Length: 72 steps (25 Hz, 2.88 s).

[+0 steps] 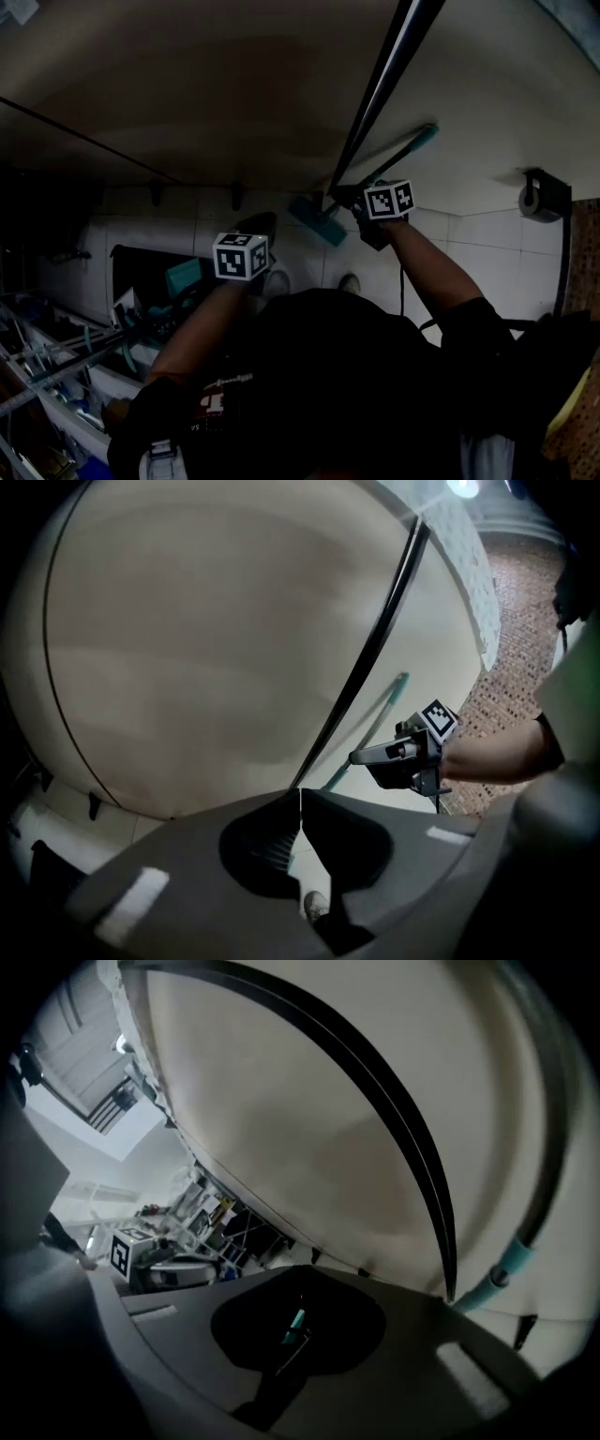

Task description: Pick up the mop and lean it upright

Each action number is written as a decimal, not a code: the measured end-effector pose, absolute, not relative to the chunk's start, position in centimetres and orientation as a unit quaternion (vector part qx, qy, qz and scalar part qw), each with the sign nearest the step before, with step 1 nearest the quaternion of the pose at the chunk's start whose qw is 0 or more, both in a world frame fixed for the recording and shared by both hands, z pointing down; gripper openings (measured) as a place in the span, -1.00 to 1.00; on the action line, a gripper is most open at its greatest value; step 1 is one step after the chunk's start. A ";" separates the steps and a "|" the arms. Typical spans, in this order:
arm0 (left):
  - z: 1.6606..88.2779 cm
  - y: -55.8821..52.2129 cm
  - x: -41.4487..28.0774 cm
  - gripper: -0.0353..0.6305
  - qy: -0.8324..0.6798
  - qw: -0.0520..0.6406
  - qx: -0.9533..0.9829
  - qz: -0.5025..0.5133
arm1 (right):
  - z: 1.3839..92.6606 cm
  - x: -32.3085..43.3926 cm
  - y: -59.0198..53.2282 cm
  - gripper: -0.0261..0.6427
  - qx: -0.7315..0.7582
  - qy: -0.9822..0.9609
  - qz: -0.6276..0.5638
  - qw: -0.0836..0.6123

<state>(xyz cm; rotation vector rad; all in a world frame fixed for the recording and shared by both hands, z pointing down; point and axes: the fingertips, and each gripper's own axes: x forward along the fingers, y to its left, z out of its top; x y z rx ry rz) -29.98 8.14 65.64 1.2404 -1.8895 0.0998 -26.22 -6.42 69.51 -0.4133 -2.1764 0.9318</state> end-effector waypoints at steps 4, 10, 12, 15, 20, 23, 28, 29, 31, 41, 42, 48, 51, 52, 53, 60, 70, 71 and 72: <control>65.7 9.1 -29.6 -0.88 -0.751 0.436 0.494 0.041 | 73.2 -22.4 -9.5 -0.88 -0.295 -0.806 0.089 0.505; 66.2 8.9 -27.8 -0.88 -0.747 0.444 0.493 0.044 | 79.8 -7.4 -12.5 -0.88 -0.274 -0.740 0.126 0.601; 65.6 7.3 -27.1 -0.88 -0.739 0.436 0.512 0.045 | 80.7 -3.1 -11.2 -0.88 -0.226 -0.762 0.205 0.571; 63.9 4.2 -25.5 -0.88 -0.729 0.407 0.548 0.047 | 79.7 0.3 -10.6 -0.88 -0.167 -0.797 0.262 0.518; 60.9 0.1 -22.3 -0.88 -0.722 0.368 0.584 0.038 | 73.9 0.3 -12.6 -0.88 -0.127 -0.852 0.304 0.406; 58.4 -1.8 -20.5 -0.88 -0.725 0.343 0.597 0.030 | 68.2 -1.4 -14.9 -0.88 -0.133 -0.887 0.277 0.344; 53.1 -3.2 -19.4 -0.88 -0.743 0.280 0.607 0.018 | 57.6 -4.7 -18.1 -0.88 -0.135 -0.934 0.211 0.253; 52.2 -3.2 -19.4 -0.88 -0.748 0.269 0.606 0.015 | 55.9 -5.2 -18.5 -0.88 -0.135 -0.941 0.199 0.240; 50.5 -3.2 -19.6 -0.88 -0.758 0.251 0.601 0.007 | 53.0 -6.0 -19.2 -0.88 -0.134 -0.949 0.184 0.217; 45.8 -1.1 -20.4 -0.89 -0.785 0.201 0.585 -0.021 | 46.3 -7.1 -19.4 -0.88 -0.122 -0.963 0.168 0.172; 45.6 -0.9 -20.5 -0.89 -0.783 0.199 0.588 -0.023 | 46.0 -7.2 -19.3 -0.88 -0.120 -0.964 0.168 0.169; 44.2 1.1 -21.8 -0.89 -0.767 0.173 0.617 -0.024 | 44.3 -8.3 -16.4 -0.88 -0.101 -0.972 0.149 0.152; 43.8 2.6 -22.6 -0.89 -0.755 0.171 0.633 -0.022 | 43.5 -9.0 -14.2 -0.89 -0.089 -0.975 0.148 0.143; 43.6 3.0 -22.9 -0.89 -0.750 0.169 0.639 -0.020 | 43.2 -9.4 -13.6 -0.89 -0.085 -0.975 0.151 0.139; 43.5 3.4 -23.2 -0.89 -0.746 0.167 0.644 -0.018 | 43.0 -9.8 -13.1 -0.89 -0.081 -0.976 0.152 0.135; 43.3 5.5 -25.7 -0.89 -0.727 0.164 0.667 -0.009 | 43.2 -11.9 -10.3 -0.89 -0.054 -0.978 0.145 0.137; 43.3 6.7 -27.5 -0.89 -0.715 0.171 0.677 -0.016 | 42.5 -13.3 -9.3 -0.89 -0.041 -0.980 0.132 0.144; 43.3 6.8 -27.6 -0.89 -0.714 0.172 0.679 -0.015 | 42.5 -13.5 -9.1 -0.89 -0.041 -0.980 0.131 0.145; 43.3 6.9 -27.8 -0.89 -0.712 0.172 0.680 -0.015 | 42.5 -13.7 -8.9 -0.89 -0.041 -0.980 0.130 0.146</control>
